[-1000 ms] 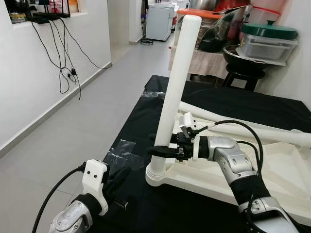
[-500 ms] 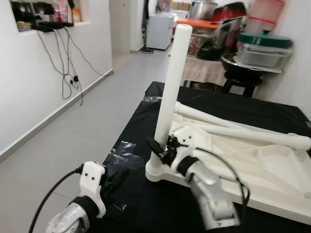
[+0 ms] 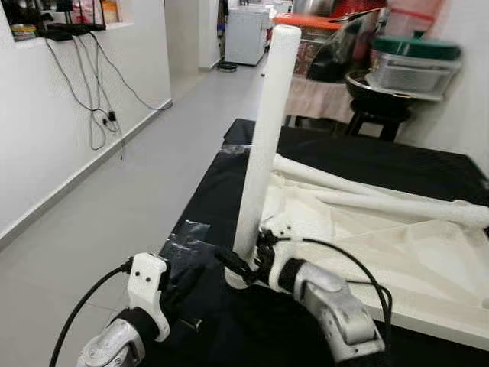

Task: Building children table

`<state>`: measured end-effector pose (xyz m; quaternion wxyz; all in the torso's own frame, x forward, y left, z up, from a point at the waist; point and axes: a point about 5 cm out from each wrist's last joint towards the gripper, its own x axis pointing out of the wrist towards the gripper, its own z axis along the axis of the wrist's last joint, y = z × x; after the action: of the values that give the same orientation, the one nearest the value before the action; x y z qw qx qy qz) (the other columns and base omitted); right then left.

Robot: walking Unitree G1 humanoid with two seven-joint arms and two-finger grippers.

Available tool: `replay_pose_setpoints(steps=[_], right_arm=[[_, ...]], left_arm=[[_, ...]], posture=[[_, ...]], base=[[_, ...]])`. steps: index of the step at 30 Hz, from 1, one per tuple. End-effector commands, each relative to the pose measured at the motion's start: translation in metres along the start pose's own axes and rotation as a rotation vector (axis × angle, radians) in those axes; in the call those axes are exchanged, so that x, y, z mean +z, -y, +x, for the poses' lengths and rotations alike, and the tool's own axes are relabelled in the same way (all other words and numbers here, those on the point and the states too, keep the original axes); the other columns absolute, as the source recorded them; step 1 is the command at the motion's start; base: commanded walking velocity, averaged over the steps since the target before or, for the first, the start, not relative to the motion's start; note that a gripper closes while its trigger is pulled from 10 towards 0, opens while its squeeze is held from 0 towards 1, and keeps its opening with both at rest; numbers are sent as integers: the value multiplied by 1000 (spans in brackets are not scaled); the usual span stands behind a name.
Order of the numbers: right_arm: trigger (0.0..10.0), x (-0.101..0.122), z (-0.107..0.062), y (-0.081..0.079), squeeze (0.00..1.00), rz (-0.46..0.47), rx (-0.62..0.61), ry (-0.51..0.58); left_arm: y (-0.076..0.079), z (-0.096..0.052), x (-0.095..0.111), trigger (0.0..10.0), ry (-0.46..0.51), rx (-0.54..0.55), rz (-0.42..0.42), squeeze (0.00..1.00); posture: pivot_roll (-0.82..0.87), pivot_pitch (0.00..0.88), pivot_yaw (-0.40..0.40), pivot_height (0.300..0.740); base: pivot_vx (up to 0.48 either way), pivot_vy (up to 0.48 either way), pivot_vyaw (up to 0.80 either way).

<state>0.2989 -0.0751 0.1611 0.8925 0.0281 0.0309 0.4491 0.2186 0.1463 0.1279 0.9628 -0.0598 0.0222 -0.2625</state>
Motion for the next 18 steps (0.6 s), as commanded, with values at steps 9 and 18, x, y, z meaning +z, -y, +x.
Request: replay_pose_setpoints(steps=[9, 18], right_arm=[[10000, 31, -8, 29, 0, -201, 440, -95], [0, 19, 5, 45, 0, -78, 481, -118]], left_arm=[[0, 2, -3, 10000, -10, -2, -2, 0], [1, 2, -4, 10000, -11, 0, -3, 0]], posture=[[109, 0, -107, 740], [126, 0, -112, 740]], base=[[0, 0, 0], [0, 0, 0]])
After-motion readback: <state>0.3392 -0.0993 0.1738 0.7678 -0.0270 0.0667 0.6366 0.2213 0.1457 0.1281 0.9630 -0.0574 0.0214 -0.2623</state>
